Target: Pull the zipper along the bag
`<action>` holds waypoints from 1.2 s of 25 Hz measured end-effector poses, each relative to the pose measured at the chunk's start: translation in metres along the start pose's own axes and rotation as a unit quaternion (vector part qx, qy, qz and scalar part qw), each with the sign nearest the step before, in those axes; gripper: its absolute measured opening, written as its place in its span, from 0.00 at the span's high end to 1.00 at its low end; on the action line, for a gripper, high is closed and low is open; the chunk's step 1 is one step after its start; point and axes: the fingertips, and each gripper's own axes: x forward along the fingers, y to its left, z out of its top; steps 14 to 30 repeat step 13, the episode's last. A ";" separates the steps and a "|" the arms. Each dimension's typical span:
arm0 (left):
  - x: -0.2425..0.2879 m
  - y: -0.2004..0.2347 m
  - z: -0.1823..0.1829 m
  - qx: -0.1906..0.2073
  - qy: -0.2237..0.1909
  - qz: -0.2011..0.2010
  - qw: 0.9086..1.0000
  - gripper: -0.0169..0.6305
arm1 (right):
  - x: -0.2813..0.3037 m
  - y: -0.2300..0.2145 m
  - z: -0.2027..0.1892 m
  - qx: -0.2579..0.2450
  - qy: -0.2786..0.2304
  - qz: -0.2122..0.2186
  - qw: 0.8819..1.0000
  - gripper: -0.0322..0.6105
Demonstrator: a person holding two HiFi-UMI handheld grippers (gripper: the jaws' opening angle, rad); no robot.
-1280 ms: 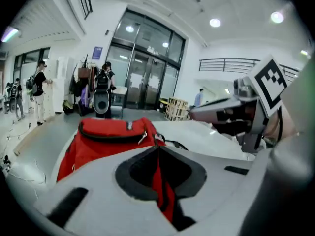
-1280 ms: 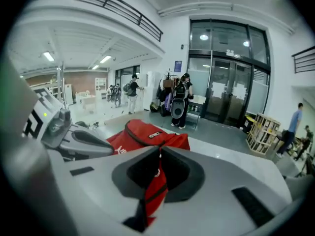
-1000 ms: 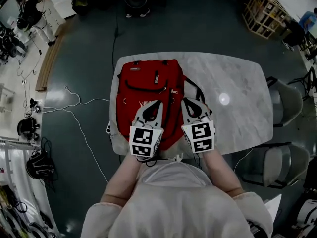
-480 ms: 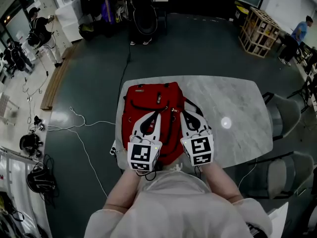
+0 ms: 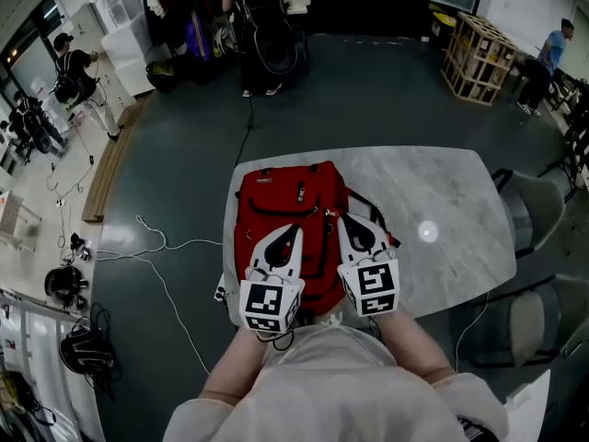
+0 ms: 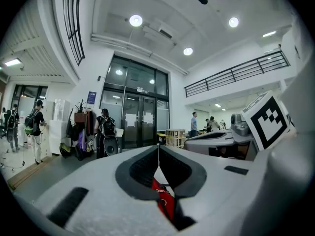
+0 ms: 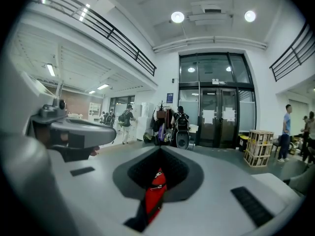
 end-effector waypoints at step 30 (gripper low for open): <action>0.012 0.011 -0.016 -0.015 0.019 -0.004 1.000 0.94 | 0.017 0.009 -0.011 0.007 0.019 0.011 1.000 0.91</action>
